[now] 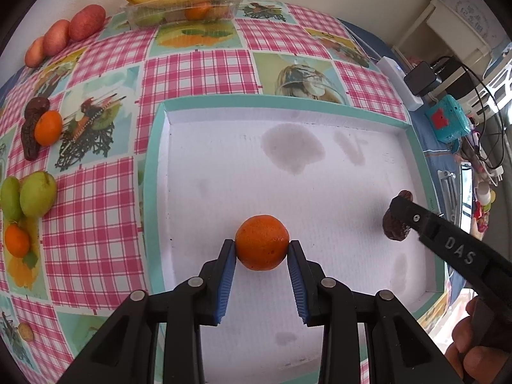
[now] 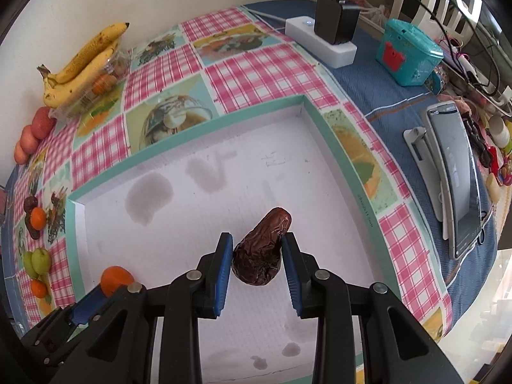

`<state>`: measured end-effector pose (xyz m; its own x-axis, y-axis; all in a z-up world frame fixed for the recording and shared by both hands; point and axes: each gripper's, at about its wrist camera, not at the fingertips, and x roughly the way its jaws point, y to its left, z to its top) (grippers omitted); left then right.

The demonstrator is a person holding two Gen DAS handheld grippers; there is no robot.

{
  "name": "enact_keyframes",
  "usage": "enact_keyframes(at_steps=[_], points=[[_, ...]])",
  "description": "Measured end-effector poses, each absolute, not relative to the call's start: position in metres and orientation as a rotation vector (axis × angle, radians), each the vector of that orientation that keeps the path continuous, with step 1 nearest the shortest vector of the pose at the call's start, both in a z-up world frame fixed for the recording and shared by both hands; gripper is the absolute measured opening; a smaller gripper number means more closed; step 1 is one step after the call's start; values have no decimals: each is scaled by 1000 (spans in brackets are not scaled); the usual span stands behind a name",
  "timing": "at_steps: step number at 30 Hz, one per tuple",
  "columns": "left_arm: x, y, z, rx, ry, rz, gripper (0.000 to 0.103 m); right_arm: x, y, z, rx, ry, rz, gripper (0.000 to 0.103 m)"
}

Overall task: Organize fruits
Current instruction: 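Lower the date into the white tray and open the right tool while the left tool releases the orange there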

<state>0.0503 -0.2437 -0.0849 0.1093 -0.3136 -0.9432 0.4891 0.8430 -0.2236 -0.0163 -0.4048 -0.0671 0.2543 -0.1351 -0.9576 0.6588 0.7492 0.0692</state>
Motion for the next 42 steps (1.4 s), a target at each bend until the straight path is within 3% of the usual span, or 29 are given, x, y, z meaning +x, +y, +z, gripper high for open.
enact_keyframes(at_steps=[16, 20, 22, 29, 33, 35, 38, 42], points=[[51, -244, -86, 163, 1338, -601, 36, -11, -401, -74, 487, 1220, -573, 34], [50, -245, -87, 176, 1338, -606, 39, -12, -401, -75, 481, 1230, -589, 55], [50, -245, -86, 177, 1338, -601, 55, -13, -402, -73, 478, 1223, -597, 59], [53, -239, -71, 161, 1303, -594, 66, -16, -404, -60, 466, 1172, -609, 83], [57, -232, -61, 150, 1277, -572, 75, -17, -404, -45, 456, 1117, -613, 86], [61, -225, -55, 142, 1257, -540, 83, -18, -404, -39, 455, 1087, -611, 95], [69, -211, -49, 137, 1207, -468, 102, -19, -403, -26, 437, 1054, -619, 95], [81, -188, -39, 106, 1146, -383, 103, -19, -399, -12, 417, 1013, -620, 95]])
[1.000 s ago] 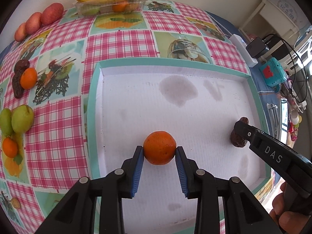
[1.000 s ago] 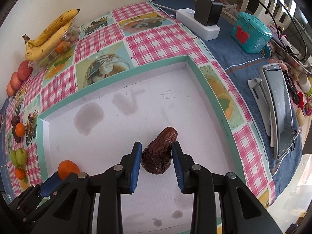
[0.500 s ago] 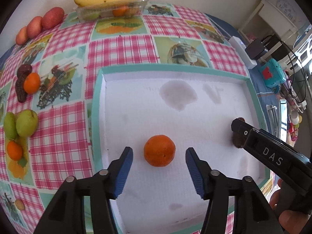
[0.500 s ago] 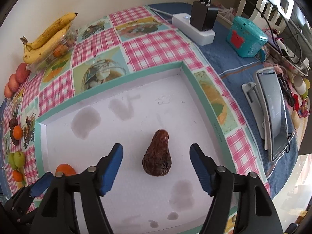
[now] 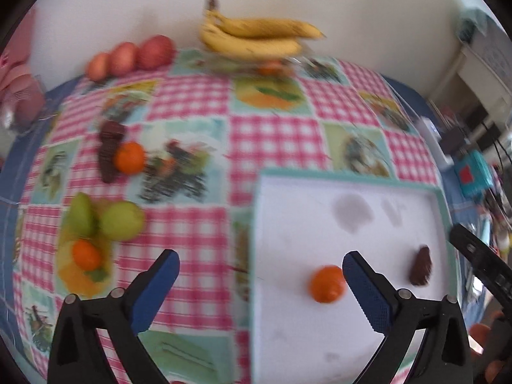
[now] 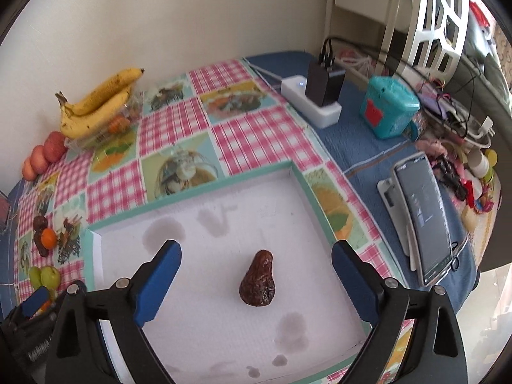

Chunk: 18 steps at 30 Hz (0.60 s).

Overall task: Organize fruits
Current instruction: 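Move the left tool back to the small brown fruit and grasp it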

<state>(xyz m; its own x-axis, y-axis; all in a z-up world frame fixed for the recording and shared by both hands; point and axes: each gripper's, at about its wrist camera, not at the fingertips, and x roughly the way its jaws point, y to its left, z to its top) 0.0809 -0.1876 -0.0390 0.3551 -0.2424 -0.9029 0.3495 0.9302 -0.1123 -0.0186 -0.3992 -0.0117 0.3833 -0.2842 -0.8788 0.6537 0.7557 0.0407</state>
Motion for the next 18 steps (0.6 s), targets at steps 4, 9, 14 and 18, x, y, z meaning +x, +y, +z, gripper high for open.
enact_keyframes(at_steps=[4, 9, 14, 18], points=[[93, -162, -32, 80, 1116, -309, 103, -20, -392, -1, 402, 993, -608, 95], [108, -121, -27, 53, 1111, -214, 103, -14, -380, 2, 418, 993, -597, 95], [120, -75, -17, 21, 1085, -128, 103, 0, -360, 2, 435, 1012, -544, 95], [126, -31, -7, -24, 1065, -67, 103, 14, -338, 0, 440, 1025, -488, 95]])
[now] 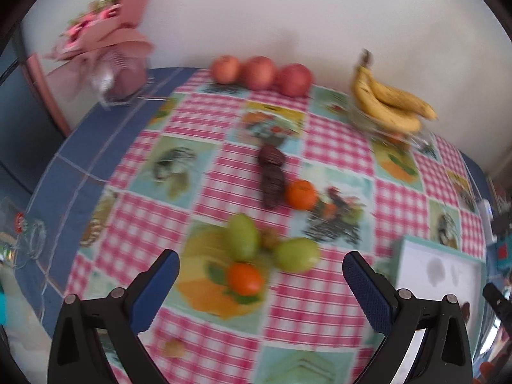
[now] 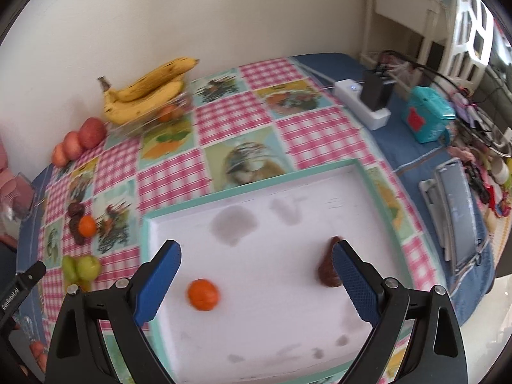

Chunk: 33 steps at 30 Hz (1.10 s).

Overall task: Organize fruits
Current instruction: 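Move the left tool back to the small brown fruit and grasp it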

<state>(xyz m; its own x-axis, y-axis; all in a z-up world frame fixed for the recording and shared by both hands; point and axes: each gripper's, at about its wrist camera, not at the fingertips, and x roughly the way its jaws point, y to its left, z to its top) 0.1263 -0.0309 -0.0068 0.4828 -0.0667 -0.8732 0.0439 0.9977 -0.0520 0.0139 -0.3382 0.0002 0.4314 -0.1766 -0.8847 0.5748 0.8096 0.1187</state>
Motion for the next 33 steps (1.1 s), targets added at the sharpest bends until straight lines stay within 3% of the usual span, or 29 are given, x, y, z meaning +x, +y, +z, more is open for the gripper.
enact_keyframes(at_steps=[14, 33], points=[[135, 69, -5, -82, 1068, 81, 103, 52, -254, -6, 354, 1077, -350, 95], [112, 72, -40, -24, 1202, 27, 103, 60, -170, -22, 241, 1151, -209, 95]])
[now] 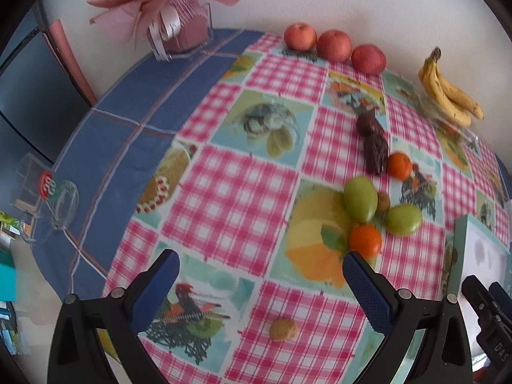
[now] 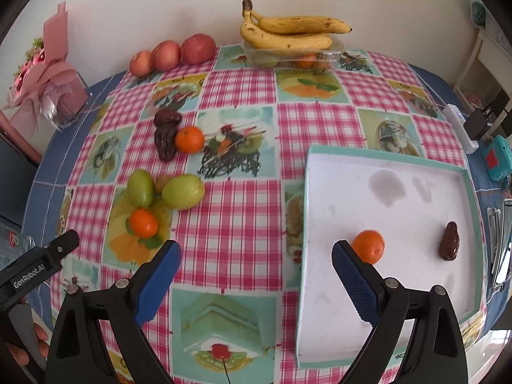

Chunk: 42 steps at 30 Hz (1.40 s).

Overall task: Organize fruits
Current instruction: 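Move the left tool back to the small brown fruit and grasp it, then lift the brown fruit with the left tool while the right tool grasps another orange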

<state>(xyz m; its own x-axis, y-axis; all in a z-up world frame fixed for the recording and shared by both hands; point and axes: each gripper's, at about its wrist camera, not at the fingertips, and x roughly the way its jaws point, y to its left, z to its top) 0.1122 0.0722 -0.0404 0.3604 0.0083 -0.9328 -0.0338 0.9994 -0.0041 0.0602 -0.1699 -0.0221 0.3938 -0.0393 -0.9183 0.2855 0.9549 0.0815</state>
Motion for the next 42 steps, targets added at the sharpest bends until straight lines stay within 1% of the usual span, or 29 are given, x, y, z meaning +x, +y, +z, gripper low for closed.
enact_keyframes(at_steps=[9, 11, 12, 13, 15, 17, 19, 20, 21, 23, 25, 26, 28, 34, 42], points=[[94, 65, -73, -34, 1320, -16, 103, 44, -173, -41, 288, 1206, -217, 95], [91, 63, -78, -41, 1342, -24, 101, 40, -174, -43, 296, 1211, -215, 95], [88, 62, -81, -48, 1354, -34, 99, 38, -174, -43, 298, 1213, -215, 95], [86, 61, -83, -59, 1366, -50, 92, 36, -175, -43, 301, 1213, -216, 95], [81, 60, -86, -78, 1383, -71, 83, 34, -176, -43, 306, 1211, -217, 95], [77, 59, -90, -81, 1401, -74, 77, 32, -177, -42, 309, 1208, -218, 95], [75, 58, -93, -85, 1412, -76, 62, 31, -177, -42, 311, 1206, -215, 95], [74, 58, -94, -89, 1418, -76, 58, 31, -178, -41, 312, 1205, -215, 95], [73, 58, -96, -93, 1425, -75, 49, 31, -178, -41, 314, 1203, -215, 95], [71, 58, -99, -92, 1432, -65, 45, 31, -179, -40, 319, 1202, -217, 95], [69, 58, -101, -93, 1437, -61, 36, 31, -179, -40, 321, 1202, -216, 95], [69, 59, -102, -95, 1438, -63, 36, 31, -179, -40, 321, 1202, -215, 95], [68, 58, -102, -105, 1438, -70, 28, 31, -179, -40, 320, 1202, -214, 95], [72, 61, -99, -131, 1415, -75, 28, 32, -179, -40, 321, 1200, -214, 95], [88, 63, -78, -164, 1334, -50, 28, 43, -174, -44, 296, 1190, -195, 95]])
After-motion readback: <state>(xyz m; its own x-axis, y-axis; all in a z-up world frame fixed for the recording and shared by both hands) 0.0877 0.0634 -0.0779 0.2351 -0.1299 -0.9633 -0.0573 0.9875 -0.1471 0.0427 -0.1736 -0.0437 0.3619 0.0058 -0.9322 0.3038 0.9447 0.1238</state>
